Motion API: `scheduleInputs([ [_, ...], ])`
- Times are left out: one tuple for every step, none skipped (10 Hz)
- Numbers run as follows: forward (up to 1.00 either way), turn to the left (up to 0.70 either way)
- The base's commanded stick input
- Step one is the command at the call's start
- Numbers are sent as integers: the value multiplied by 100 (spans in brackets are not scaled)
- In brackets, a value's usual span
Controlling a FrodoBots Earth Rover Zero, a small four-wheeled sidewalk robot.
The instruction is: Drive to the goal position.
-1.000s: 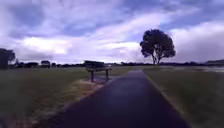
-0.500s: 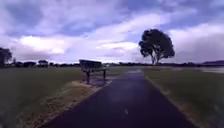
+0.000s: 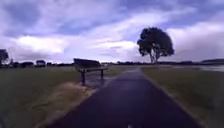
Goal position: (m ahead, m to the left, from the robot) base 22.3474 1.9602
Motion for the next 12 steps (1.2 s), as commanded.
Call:
scheduleInputs([
  [70, -14],
  [70, -14],
  [70, -14],
  [70, -14],
  [70, -14],
  [70, 0],
  [70, 0],
  [70, 0],
  [70, 0],
  [70, 0],
  [70, -14],
  [70, -14],
])
